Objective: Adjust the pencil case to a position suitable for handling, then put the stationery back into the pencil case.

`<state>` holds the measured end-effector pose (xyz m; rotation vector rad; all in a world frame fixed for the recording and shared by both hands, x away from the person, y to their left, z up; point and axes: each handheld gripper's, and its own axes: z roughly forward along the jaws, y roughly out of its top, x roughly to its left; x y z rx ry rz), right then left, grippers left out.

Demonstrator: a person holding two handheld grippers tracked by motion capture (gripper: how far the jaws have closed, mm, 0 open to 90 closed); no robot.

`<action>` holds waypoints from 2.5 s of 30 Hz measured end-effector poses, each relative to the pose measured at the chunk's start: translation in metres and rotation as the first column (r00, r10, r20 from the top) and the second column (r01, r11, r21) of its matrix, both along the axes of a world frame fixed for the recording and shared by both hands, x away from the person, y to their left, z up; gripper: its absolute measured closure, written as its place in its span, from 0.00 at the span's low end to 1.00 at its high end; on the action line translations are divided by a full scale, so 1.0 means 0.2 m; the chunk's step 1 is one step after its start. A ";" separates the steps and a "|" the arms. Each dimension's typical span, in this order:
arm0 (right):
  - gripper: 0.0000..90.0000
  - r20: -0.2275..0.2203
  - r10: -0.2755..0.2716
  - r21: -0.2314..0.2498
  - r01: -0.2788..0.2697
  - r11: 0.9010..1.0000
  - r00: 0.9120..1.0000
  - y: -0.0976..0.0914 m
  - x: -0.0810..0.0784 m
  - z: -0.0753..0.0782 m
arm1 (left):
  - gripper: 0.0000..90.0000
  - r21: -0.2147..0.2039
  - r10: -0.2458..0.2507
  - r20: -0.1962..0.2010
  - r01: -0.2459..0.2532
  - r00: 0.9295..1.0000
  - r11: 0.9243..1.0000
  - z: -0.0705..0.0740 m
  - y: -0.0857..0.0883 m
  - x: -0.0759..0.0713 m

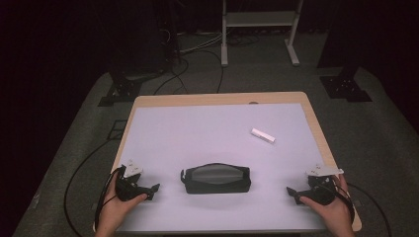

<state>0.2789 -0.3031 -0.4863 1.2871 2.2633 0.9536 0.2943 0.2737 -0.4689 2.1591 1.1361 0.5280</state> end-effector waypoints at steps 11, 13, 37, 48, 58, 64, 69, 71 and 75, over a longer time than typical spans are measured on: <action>0.05 -0.017 -0.012 -0.006 0.011 1.000 1.000 0.00 0.00 0.02 | 0.00 -0.026 0.039 -0.002 -0.039 0.999 0.999 -0.05 0.01 0.01; 0.11 -0.015 -0.022 -0.006 0.021 1.000 1.000 0.00 0.00 0.02 | 0.00 -0.024 0.039 -0.001 -0.039 0.999 0.999 -0.05 0.01 0.01; 0.45 -0.021 0.010 -0.002 -0.010 1.000 1.000 0.03 0.09 0.12 | 0.00 -0.026 0.039 -0.007 -0.039 0.999 0.999 -0.05 0.01 0.01; 0.50 -0.018 0.040 -0.021 -0.041 0.999 0.999 0.06 0.19 0.18 | 0.00 -0.021 0.039 -0.003 -0.039 0.999 0.999 -0.05 0.01 0.01; 0.52 -0.022 0.057 -0.032 -0.058 0.998 0.998 0.08 0.27 0.20 | 0.00 -0.023 0.039 -0.005 -0.039 0.999 0.999 -0.05 0.01 0.01; 0.52 -0.021 0.067 -0.043 -0.067 0.997 0.998 0.10 0.31 0.22 | 0.00 -0.025 0.039 -0.007 -0.039 0.999 0.999 -0.05 0.01 0.01; 0.53 -0.018 0.063 -0.037 -0.064 0.997 0.998 0.11 0.34 0.23 | 0.00 -0.026 0.039 -0.007 -0.039 0.999 0.999 -0.05 0.01 0.01; 0.53 -0.020 0.064 -0.038 -0.065 0.997 0.998 0.12 0.35 0.23 | 0.00 -0.027 0.039 -0.008 -0.039 0.999 0.999 -0.05 0.01 0.01; 0.53 -0.019 0.067 -0.040 -0.068 0.997 0.998 0.13 0.38 0.24 | 0.00 -0.028 0.039 -0.009 -0.040 0.999 0.999 -0.05 0.01 0.01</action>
